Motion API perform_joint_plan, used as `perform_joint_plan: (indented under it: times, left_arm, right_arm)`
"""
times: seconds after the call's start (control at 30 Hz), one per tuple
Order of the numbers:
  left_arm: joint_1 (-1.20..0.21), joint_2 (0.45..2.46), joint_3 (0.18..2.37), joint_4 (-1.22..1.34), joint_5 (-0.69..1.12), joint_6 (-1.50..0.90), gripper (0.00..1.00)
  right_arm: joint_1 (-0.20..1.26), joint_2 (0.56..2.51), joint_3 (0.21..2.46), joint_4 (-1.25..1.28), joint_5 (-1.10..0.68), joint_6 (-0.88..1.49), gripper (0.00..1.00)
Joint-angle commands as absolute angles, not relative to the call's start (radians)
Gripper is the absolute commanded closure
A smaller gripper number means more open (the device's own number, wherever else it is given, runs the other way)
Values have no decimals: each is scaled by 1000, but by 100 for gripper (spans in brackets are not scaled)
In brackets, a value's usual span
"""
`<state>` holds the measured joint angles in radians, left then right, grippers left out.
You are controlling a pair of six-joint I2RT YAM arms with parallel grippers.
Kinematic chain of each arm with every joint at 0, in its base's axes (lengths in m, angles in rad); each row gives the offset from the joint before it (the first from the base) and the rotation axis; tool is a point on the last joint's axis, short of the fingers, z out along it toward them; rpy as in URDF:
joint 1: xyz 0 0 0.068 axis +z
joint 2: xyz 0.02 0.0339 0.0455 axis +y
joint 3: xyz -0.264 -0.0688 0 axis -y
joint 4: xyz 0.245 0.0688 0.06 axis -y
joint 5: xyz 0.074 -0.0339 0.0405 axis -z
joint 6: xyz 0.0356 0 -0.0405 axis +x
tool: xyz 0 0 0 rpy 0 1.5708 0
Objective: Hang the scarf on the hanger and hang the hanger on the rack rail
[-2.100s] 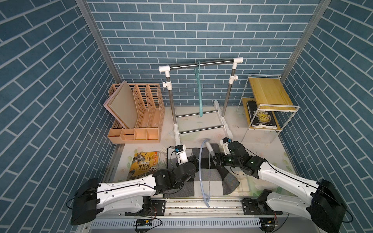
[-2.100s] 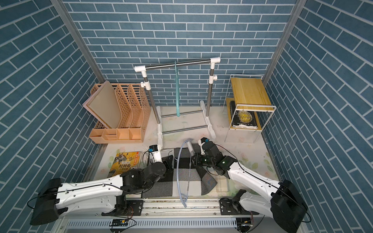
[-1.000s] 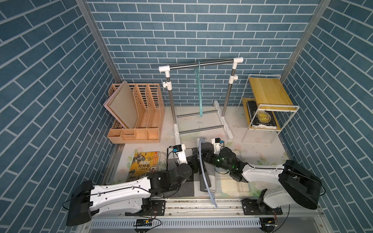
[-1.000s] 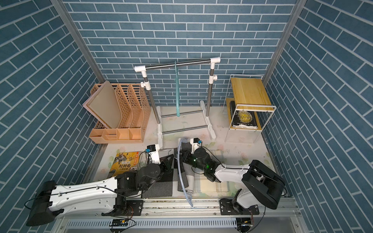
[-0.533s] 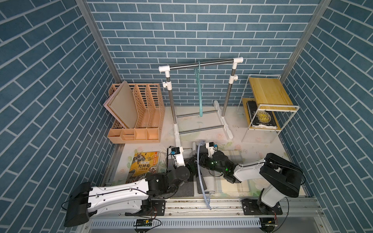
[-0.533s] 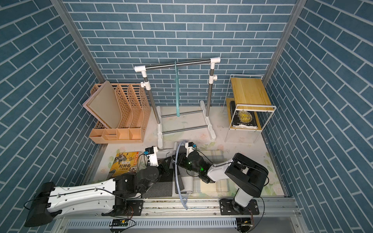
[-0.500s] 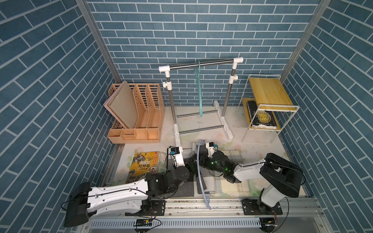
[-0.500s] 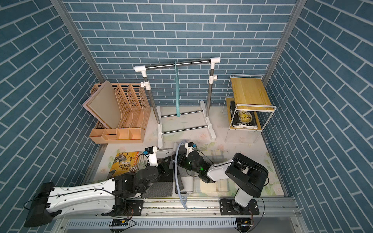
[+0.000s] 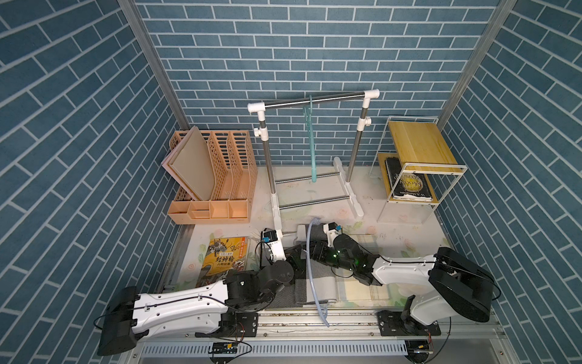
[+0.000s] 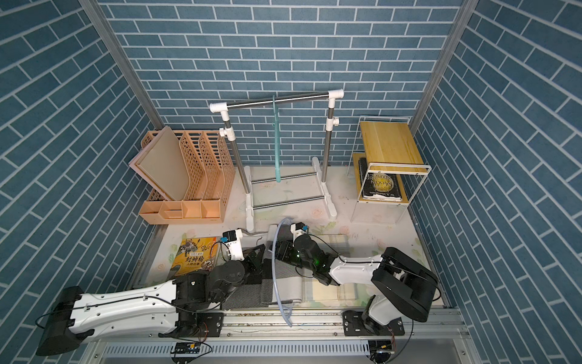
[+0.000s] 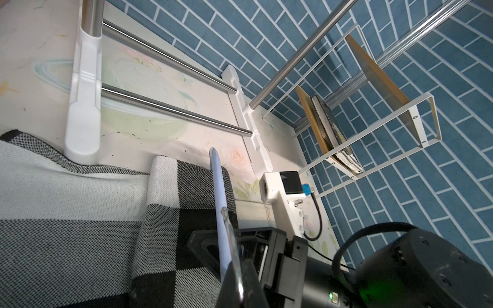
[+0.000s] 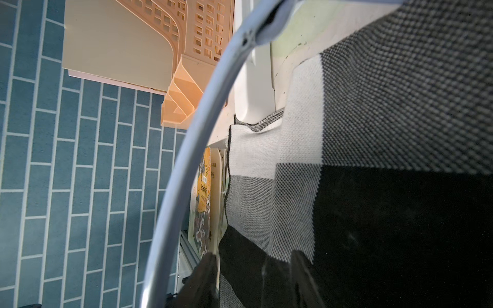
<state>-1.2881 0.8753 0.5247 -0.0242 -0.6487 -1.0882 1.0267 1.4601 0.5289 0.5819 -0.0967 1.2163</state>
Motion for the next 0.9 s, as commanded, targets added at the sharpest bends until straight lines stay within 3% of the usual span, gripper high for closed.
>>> perform_joint_plan:
  times: [0.0,0.17,0.53,0.87]
  left_arm:
    - [-1291,874,524,-61,-684,-1109,100]
    - [-1292,880,537,-89,-693,-1115,100]
    - [-1294,1022,672,-137,-672,-1104,100]
    - [-1318,1251,913,-261,-703,-1154,100]
  right_arm:
    - [1027,1399,544,457,-85,1140,51]
    - [1022,1305,560,296,-81,1085,51]
    - [1032,1011,601,-169,98,949,50]
    - [1233,1031,673,-243,321,907,46]
